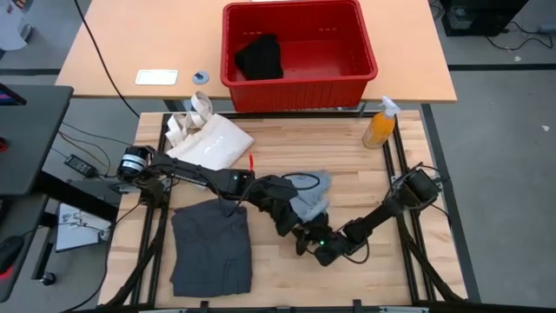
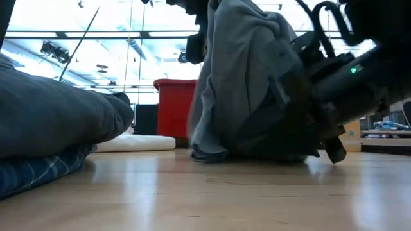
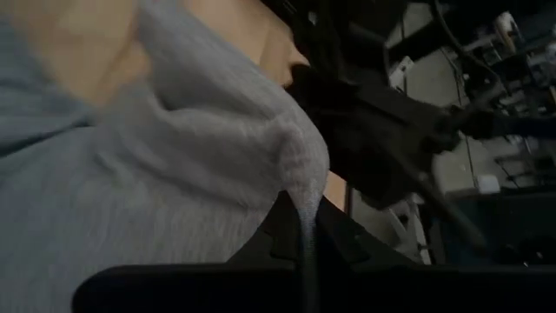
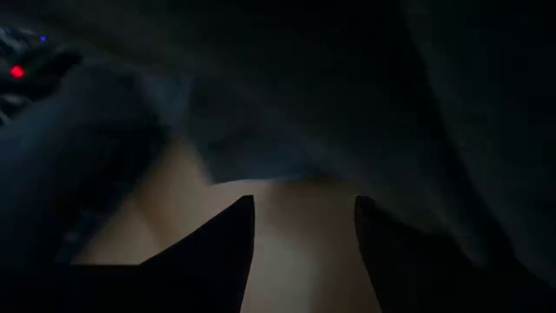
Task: Fold Laundry from Bin
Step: Put the light gray t-shirt on top of the pile of clothes
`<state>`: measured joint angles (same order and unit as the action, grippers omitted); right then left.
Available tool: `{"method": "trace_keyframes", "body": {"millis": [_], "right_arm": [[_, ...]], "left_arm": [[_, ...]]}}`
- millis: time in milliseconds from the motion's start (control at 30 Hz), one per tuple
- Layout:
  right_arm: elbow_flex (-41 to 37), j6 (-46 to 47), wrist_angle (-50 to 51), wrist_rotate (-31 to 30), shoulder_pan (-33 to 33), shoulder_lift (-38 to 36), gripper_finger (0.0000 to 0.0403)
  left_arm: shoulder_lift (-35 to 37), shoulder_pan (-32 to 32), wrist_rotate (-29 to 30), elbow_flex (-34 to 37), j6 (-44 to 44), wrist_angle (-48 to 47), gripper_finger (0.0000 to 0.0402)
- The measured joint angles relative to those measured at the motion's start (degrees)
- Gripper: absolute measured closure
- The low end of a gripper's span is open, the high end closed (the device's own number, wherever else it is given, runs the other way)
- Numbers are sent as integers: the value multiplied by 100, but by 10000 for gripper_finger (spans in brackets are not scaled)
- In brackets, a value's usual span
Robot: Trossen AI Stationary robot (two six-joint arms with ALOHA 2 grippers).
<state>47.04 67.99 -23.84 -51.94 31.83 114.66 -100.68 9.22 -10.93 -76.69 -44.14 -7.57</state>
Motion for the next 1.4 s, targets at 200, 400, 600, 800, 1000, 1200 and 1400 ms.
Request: {"method": "trace_keyframes", "body": {"millis": [200,400,600,800,1000,1200,1400], "right_arm": [[1,107,694,-177,-201,-1,197],[1,-665,547,-640,-393,-1,197],[1,-1508,143,197,-384,-3,197],[1,-1271,284,253,-114,-3,197],[2,-830,570,249,18,-3,197],[3,-578,682,172,50,-5,197],[3,-467,740,146,146,-7,197]], "left_arm": [[0,227,-75,0,-8,15,390],[-2,429,137,0,115,-75,390],[-57,412,762,0,500,95,376],[-37,413,370,0,1004,-61,328],[2,346,-802,0,892,-92,207],[109,-59,-2190,0,371,-688,132],[461,-757,-1402,-1,1877,-2757,141]]}}
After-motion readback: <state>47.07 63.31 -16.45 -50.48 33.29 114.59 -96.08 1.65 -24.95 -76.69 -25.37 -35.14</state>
